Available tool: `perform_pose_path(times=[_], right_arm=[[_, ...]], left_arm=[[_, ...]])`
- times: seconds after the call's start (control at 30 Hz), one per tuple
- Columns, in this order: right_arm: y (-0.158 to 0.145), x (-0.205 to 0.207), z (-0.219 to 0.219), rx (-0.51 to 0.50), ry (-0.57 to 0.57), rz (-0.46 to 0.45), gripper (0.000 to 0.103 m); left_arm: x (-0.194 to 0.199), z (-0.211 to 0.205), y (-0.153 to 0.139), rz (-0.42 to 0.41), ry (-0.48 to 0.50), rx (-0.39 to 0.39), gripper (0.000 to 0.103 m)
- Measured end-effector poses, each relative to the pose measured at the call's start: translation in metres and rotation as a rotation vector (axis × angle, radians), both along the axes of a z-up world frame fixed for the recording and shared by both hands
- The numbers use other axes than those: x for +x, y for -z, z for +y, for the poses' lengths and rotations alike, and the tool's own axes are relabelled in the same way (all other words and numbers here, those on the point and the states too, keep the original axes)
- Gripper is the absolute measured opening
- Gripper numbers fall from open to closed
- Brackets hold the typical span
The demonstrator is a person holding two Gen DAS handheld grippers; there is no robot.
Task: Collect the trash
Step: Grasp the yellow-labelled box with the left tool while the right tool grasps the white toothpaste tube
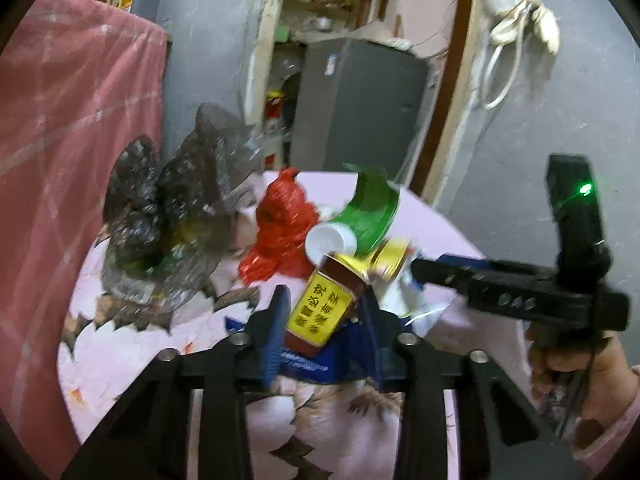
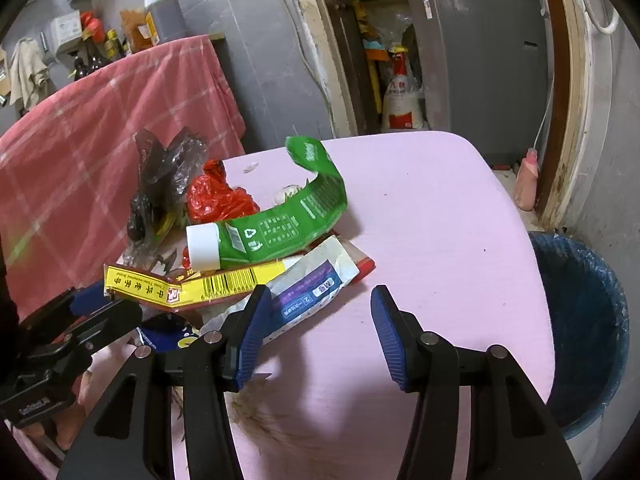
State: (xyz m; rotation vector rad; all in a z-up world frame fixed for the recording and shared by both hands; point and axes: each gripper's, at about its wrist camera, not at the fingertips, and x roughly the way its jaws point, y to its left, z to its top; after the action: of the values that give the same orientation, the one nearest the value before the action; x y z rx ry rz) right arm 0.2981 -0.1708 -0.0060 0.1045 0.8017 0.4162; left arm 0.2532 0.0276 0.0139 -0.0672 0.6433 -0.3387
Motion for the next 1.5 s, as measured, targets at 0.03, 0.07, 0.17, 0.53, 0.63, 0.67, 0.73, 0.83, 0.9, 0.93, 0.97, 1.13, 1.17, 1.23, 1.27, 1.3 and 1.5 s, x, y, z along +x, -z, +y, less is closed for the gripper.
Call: perform_pose_path(times=[0.03, 0.07, 0.17, 0.53, 0.63, 0.67, 0.73, 0.83, 0.9, 0.93, 0.97, 1.13, 1.17, 1.23, 1.27, 1.3, 1.5], right_arm=[[0.0, 0.0, -0.001, 0.005, 0.0, 0.003, 0.05], [0.0, 0.001, -0.001, 0.01, -0.001, 0.006, 0.05], [0.0, 0.001, 0.001, 0.022, -0.01, 0.012, 0.05], [0.009, 0.005, 0.018, 0.053, -0.046, 0.073, 0.051], [0.01, 0.004, 0.018, 0.068, -0.026, 0.072, 0.05], [0.01, 0.004, 0.018, 0.075, -0.023, 0.073, 0.047], [0.012, 0.005, 0.017, 0.102, -0.014, 0.09, 0.04], [0.011, 0.006, 0.021, 0.088, 0.004, 0.094, 0.037], [0.011, 0.006, 0.024, 0.079, 0.011, 0.095, 0.036], [0.011, 0.007, 0.024, 0.079, 0.013, 0.096, 0.035], [0.011, 0.008, 0.024, 0.073, 0.02, 0.097, 0.029], [0.011, 0.005, 0.019, 0.109, 0.018, 0.093, 0.01], [0.009, 0.003, 0.018, 0.117, 0.019, 0.083, 0.008], [0.003, -0.004, 0.014, 0.124, 0.025, 0.044, 0.007], [0.0, -0.007, 0.013, 0.119, 0.03, 0.023, 0.007], [-0.004, -0.011, 0.012, 0.107, 0.035, -0.002, 0.007], [-0.027, -0.037, -0.001, 0.027, 0.072, -0.161, 0.006]], left_arm=[[0.001, 0.001, 0.002, 0.01, -0.004, -0.002, 0.022], [0.0, 0.001, 0.003, 0.023, -0.007, -0.013, 0.018], [-0.004, 0.004, 0.004, 0.031, -0.032, -0.045, 0.018], [-0.026, 0.009, 0.003, 0.053, -0.195, -0.141, 0.018], [-0.03, 0.01, 0.002, 0.057, -0.22, -0.17, 0.018], [-0.032, 0.009, 0.001, 0.055, -0.225, -0.173, 0.018], [-0.034, 0.009, 0.0, 0.053, -0.233, -0.176, 0.018], [-0.037, 0.009, 0.0, 0.05, -0.25, -0.192, 0.018], [-0.041, 0.011, 0.0, 0.051, -0.261, -0.21, 0.018], [-0.043, 0.012, 0.0, 0.051, -0.267, -0.22, 0.018], [-0.045, 0.012, 0.0, 0.051, -0.271, -0.228, 0.018], [-0.048, 0.011, -0.002, 0.045, -0.281, -0.233, 0.017], [-0.049, 0.01, -0.003, 0.043, -0.282, -0.234, 0.017], [-0.051, 0.009, -0.004, 0.035, -0.287, -0.231, 0.017], [-0.053, 0.008, -0.004, 0.029, -0.289, -0.233, 0.017], [-0.055, 0.006, -0.004, 0.025, -0.29, -0.233, 0.017], [-0.066, -0.011, -0.011, -0.023, -0.283, -0.217, 0.017]])
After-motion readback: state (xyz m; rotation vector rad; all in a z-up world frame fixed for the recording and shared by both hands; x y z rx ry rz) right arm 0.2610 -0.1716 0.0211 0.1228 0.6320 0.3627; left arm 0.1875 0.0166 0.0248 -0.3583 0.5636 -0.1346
